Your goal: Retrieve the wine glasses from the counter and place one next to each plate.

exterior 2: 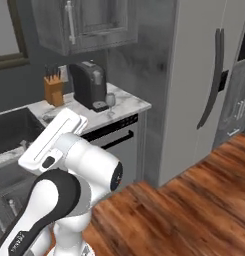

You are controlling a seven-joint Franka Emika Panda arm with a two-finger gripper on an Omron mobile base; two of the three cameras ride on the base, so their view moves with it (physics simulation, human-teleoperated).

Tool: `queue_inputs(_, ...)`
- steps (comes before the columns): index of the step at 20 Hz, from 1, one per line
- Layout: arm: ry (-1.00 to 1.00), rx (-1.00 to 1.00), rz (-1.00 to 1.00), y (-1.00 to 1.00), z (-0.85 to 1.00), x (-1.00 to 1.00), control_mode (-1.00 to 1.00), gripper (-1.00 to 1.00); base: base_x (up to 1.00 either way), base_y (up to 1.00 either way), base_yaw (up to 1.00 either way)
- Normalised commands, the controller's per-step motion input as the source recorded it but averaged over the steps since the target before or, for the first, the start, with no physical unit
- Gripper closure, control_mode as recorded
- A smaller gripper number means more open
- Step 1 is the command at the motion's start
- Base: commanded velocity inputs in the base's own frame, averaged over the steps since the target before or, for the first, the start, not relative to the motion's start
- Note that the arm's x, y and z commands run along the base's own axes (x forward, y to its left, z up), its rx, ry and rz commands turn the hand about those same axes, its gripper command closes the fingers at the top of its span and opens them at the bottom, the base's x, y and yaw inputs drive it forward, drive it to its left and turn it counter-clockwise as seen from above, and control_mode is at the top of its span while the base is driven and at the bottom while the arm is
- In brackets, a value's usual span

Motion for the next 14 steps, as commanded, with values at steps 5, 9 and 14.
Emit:
queue_inputs(5,0.00,0.00,0.00,0.00,0.00,0.00,1.00,-1.00,1.00,-0.49,0.26)
queue_inputs(9,0.00,0.00,0.00,0.00,0.00,0.00,1.00,-1.00,1.00,-0.37,0.30)
queue_inputs(14,0.00,0.00,0.00,0.00,0.00,0.00,1.00,-1.00,0.92,-0.01,0.27)
